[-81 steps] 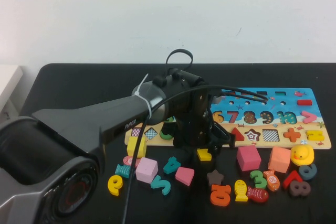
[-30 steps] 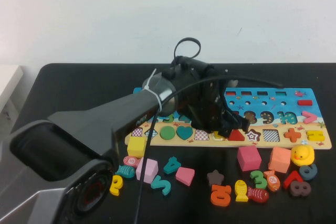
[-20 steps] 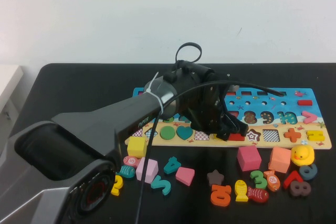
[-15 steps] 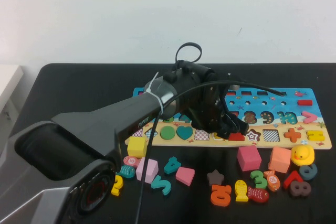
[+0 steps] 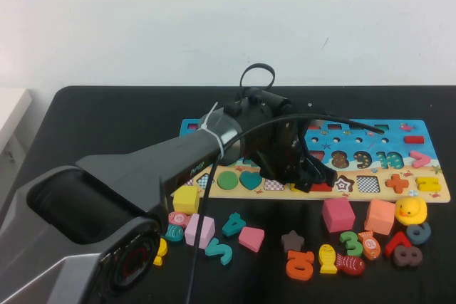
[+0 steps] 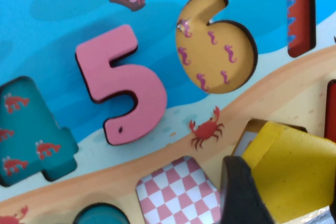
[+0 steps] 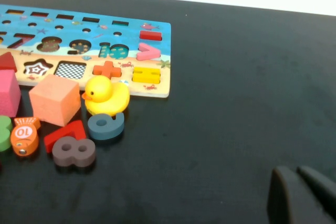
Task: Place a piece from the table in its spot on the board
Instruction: Place the "five-pointed star" into the hole of the five-pointed star
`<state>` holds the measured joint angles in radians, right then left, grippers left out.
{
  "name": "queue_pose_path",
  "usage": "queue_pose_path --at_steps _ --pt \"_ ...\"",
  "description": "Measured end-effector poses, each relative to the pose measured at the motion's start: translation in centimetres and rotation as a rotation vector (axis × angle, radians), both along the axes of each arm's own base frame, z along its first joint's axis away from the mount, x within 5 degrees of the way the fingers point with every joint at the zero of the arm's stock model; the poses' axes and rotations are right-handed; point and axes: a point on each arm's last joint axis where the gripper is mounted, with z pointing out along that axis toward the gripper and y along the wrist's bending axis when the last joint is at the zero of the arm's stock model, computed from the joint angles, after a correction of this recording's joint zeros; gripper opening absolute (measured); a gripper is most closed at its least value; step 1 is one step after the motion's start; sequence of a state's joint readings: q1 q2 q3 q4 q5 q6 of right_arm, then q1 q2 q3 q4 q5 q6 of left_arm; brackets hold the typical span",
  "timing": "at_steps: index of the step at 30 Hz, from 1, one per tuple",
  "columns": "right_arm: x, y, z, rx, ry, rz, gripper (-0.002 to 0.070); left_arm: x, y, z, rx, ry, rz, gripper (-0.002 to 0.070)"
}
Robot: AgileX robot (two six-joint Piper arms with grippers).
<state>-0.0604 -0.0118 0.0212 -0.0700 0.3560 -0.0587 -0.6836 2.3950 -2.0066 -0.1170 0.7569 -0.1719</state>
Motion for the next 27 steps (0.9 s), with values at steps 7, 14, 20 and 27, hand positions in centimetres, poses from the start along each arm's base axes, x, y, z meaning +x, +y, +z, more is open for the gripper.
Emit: queue_pose_path --at_steps 7,14,20,27 --pt "0.00 0.00 0.00 0.000 0.000 0.000 0.0018 0.00 0.00 0.00 -0.008 0.009 0.022 0.0314" --pt "0.00 0.00 0.00 0.000 0.000 0.000 0.0019 0.01 0.01 0.00 -0.015 0.018 0.048 0.0314" --pt "0.00 0.00 0.00 0.000 0.000 0.000 0.0018 0.03 0.03 0.00 -0.024 0.028 0.079 0.0319" --pt "0.00 0.00 0.00 0.000 0.000 0.000 0.0019 0.11 0.14 -0.26 -0.012 0.029 0.097 0.0410"
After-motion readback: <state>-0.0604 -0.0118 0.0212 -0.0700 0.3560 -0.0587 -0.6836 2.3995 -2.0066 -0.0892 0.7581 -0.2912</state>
